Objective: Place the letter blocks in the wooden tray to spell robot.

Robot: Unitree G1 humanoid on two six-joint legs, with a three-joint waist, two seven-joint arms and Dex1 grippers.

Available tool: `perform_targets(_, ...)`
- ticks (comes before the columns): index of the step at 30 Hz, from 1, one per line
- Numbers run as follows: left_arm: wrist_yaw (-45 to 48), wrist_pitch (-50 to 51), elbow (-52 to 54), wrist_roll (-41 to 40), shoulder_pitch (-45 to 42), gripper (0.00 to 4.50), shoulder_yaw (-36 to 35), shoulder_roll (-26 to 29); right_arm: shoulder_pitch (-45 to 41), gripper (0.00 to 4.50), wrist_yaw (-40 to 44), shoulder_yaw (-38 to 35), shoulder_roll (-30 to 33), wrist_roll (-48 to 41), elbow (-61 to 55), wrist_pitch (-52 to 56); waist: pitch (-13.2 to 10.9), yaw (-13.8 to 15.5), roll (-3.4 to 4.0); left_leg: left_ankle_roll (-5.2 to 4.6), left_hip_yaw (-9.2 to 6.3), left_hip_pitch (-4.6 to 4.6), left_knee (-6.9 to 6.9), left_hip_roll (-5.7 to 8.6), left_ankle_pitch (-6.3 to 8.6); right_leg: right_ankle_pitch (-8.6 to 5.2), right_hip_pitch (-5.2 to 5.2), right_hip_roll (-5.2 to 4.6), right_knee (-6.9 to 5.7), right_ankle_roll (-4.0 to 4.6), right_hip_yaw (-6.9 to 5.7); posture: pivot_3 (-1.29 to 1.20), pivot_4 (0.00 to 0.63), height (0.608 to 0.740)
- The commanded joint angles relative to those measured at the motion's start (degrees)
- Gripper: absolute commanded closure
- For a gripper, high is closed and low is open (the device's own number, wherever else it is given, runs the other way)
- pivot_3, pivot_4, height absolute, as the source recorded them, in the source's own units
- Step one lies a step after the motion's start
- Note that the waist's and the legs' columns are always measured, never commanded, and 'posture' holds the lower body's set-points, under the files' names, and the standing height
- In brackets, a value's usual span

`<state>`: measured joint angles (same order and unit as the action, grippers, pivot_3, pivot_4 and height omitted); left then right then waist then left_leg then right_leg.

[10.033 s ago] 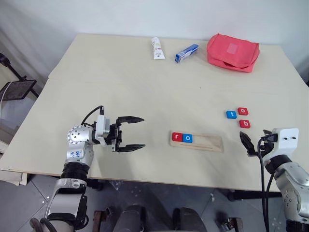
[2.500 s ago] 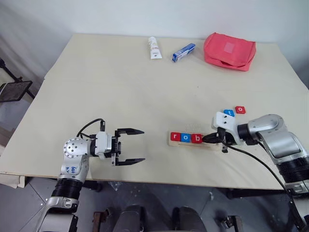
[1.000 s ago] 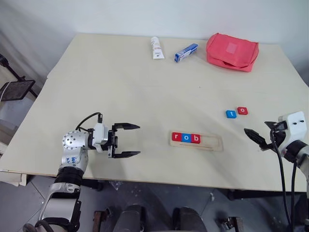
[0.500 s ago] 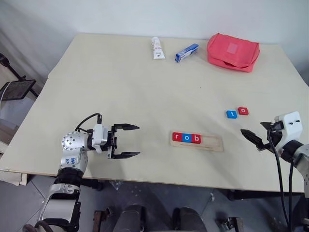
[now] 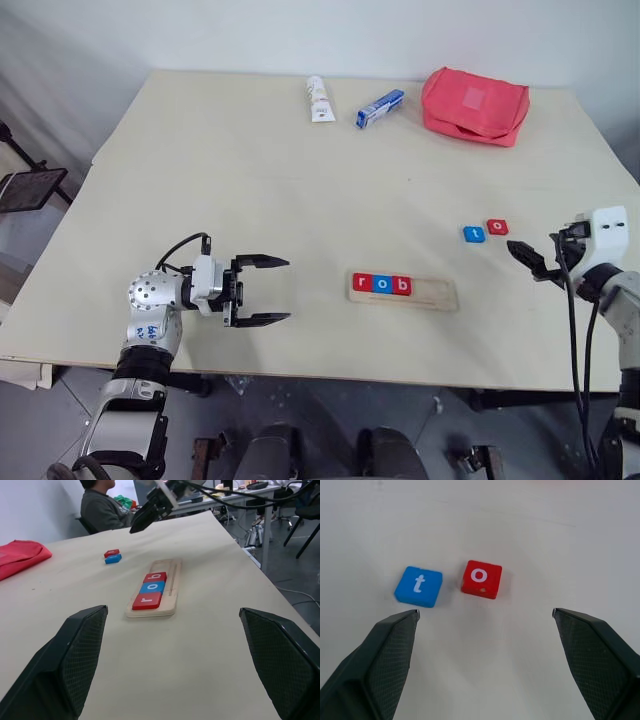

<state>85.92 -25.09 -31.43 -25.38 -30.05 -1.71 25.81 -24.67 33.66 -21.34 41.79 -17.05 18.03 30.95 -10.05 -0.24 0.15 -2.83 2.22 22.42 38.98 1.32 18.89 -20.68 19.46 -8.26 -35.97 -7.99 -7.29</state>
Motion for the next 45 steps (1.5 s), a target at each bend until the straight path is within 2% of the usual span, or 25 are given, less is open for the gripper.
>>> perform_targets(1,1.0,-0.2,2.1,-0.7,0.2,0.0,-0.5,0.2,-8.0,0.04,-0.2,2.0,0.5,2.2,9.9,-6.0,0.0,-0.1,0.0,0.0,0.0,0.0,0.01,0.0,0.0,0.0,0.0,0.0,0.0,0.0,-0.01,0.0,0.15,0.74)
perform_targets(5,0.0,0.3,4.6,-0.9,2.3,0.0,-0.9,0.7,-17.8,0.04,0.1,5.2,-0.8,4.7,24.0,-12.2,0.0,-0.7,0.0,-0.01,0.03,0.0,0.01,0.0,-0.01,0.0,0.0,-0.04,0.01,0.0,-0.05,0.0,0.15,0.74)
perform_targets(14,-1.9,1.0,7.9,-0.8,4.9,0.0,-1.5,1.4,-27.5,0.04,-2.9,7.4,-2.0,8.3,42.4,-20.7,0.0,-1.0,0.0,-0.01,-0.13,0.1,-0.03,0.05,0.0,0.0,0.01,-0.11,-0.02,0.0,-0.23,0.0,0.15,0.74)
perform_targets(20,-2.7,1.1,8.9,-0.8,5.7,0.0,-1.6,1.4,-28.8,0.04,-3.7,8.2,-2.4,9.9,46.9,-22.6,0.0,-1.4,0.01,-0.01,-0.13,0.09,-0.06,0.03,0.0,0.0,0.01,-0.1,-0.02,0.0,-0.24,0.0,0.15,0.74)
perform_targets(36,-3.3,0.5,9.1,-0.7,6.1,0.0,-1.4,1.0,-28.9,0.04,-2.8,9.7,-3.3,10.8,48.9,-22.3,0.0,-1.4,0.01,-0.01,-0.12,0.09,-0.03,0.02,0.0,0.0,0.0,-0.09,-0.02,0.0,-0.21,0.0,0.15,0.74)
perform_targets(39,-3.4,0.4,9.3,-0.6,6.3,0.0,-1.4,1.0,-28.8,0.58,-4.3,9.4,-3.6,10.8,49.4,-21.4,0.0,-1.4,0.01,-0.01,-0.12,0.08,-0.03,0.02,0.0,0.0,0.0,-0.09,-0.02,0.0,-0.21,0.0,0.15,0.74)
perform_targets(45,-3.1,0.3,9.7,-0.8,6.7,0.0,-1.3,1.3,-27.8,2.56,-4.9,8.9,-4.0,10.4,49.2,-22.3,0.0,-1.2,0.01,-0.01,-0.15,0.08,0.0,0.03,0.0,0.0,-0.05,-0.1,-0.02,0.0,-0.21,0.0,0.15,0.74)
